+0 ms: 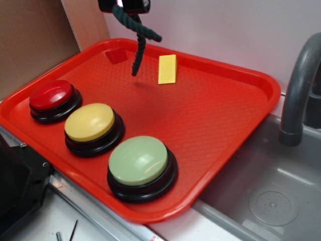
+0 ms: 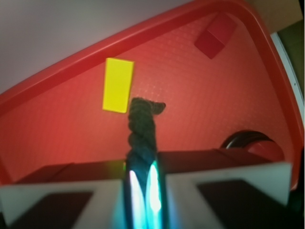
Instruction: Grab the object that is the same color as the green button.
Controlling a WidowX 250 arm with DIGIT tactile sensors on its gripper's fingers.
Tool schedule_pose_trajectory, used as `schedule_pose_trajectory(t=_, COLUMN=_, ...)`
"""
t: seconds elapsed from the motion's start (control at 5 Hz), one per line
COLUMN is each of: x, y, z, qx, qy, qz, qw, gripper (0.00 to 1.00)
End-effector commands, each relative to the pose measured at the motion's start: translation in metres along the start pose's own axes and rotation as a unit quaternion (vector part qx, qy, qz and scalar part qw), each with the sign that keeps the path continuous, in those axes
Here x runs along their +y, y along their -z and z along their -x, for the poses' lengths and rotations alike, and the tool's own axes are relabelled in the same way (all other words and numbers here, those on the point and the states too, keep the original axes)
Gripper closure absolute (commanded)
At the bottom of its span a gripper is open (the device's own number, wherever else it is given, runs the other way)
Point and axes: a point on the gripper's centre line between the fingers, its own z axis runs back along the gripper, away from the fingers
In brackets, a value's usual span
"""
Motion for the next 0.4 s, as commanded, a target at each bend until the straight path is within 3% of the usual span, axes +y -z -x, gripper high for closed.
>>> schedule_pose_trajectory(t=0.0, x=0.0044, y=-0.047, z=0.0234, qx=-0.084, qy=0.074, qz=0.035, qw=0.993, gripper=1.0)
schedule_pose_trajectory(t=0.2, x=0.0075, y=-0.0451, z=0.017, qx=-0.067, qy=0.06, qz=0.024, qw=0.996, gripper=1.0)
